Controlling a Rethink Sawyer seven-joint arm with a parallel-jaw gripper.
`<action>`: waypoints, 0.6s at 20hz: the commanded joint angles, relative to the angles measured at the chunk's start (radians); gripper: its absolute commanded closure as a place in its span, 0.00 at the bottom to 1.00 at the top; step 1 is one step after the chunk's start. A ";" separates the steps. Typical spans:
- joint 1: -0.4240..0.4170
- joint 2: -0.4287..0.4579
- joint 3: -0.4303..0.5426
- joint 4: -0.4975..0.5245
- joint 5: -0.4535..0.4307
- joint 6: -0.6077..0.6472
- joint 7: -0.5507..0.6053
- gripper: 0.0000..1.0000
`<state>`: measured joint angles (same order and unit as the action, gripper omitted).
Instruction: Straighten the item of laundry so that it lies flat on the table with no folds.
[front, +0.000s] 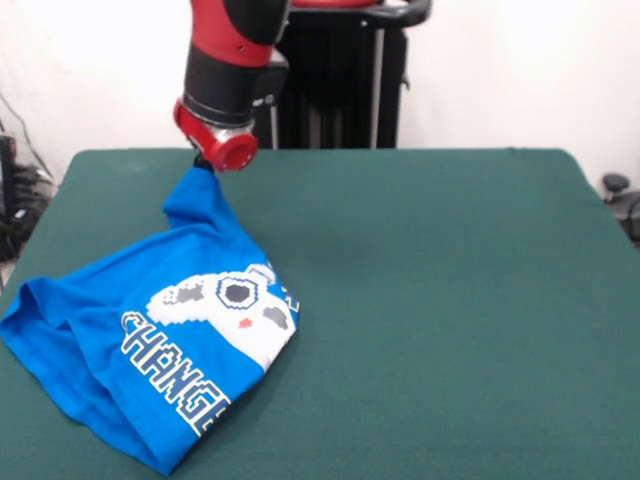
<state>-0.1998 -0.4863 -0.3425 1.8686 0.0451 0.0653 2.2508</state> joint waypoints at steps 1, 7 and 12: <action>0.155 0.098 -0.030 -0.060 -0.015 -0.158 0.113 1.00; 0.001 -0.058 0.197 0.050 0.020 0.108 0.085 1.00; 0.039 -0.130 0.271 0.084 0.121 0.303 0.163 1.00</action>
<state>-0.1931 -0.5626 -0.2688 1.8761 0.0740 0.1311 2.2508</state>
